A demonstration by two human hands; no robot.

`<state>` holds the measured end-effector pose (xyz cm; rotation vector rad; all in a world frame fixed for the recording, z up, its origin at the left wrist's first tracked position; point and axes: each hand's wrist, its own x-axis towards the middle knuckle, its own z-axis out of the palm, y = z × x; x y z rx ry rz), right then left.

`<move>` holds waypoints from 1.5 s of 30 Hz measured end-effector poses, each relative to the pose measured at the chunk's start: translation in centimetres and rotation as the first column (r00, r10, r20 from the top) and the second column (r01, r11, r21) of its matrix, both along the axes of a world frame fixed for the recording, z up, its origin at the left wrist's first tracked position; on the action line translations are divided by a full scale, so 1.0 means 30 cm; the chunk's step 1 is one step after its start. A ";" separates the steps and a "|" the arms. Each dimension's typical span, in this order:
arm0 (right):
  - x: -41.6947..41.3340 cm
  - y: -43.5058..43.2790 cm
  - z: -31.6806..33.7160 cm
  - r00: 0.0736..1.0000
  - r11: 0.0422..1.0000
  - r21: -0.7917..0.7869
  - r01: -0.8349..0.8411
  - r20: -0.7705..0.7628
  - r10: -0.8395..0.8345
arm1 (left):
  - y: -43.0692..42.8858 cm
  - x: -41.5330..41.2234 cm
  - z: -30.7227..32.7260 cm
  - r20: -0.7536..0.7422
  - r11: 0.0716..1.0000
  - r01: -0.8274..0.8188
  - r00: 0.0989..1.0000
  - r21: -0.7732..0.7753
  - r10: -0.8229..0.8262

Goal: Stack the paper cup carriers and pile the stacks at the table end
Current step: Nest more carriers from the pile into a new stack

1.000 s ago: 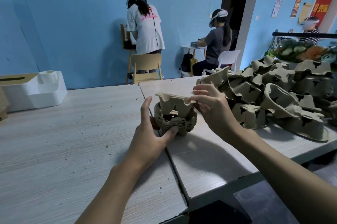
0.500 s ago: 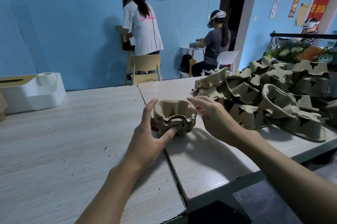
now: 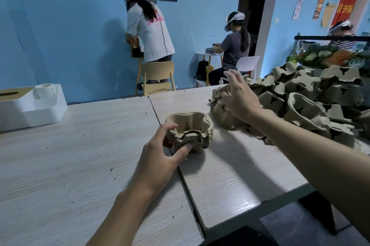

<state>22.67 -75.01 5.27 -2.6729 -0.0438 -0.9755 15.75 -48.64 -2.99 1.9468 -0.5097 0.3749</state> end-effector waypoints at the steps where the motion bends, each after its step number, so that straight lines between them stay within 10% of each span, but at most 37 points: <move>1: 0.015 -0.001 0.014 0.999 0.999 0.011 0.036 -0.009 -0.035 | 0.000 -0.001 -0.001 0.001 1.000 0.002 1.000 -0.006 -0.002; 20: -0.167 -0.012 -0.020 0.966 0.977 0.113 -0.182 0.205 0.156 | -0.001 0.000 -0.002 0.013 1.000 0.003 1.000 -0.013 -0.003; 32: -0.421 -0.052 -0.135 0.970 0.962 0.158 -0.221 -0.065 0.234 | 0.022 -0.004 0.016 0.030 0.999 -0.044 0.999 -0.012 0.045; 39: -0.445 -0.022 -0.089 0.996 0.983 -0.182 0.034 -0.079 -0.049 | 0.022 -0.002 0.012 0.032 0.999 -0.051 0.998 -0.017 0.052; 45: -0.366 0.098 -0.102 0.974 0.986 -0.162 0.029 -0.217 -0.065 | 0.021 -0.001 0.012 0.028 0.999 -0.050 0.998 -0.015 0.051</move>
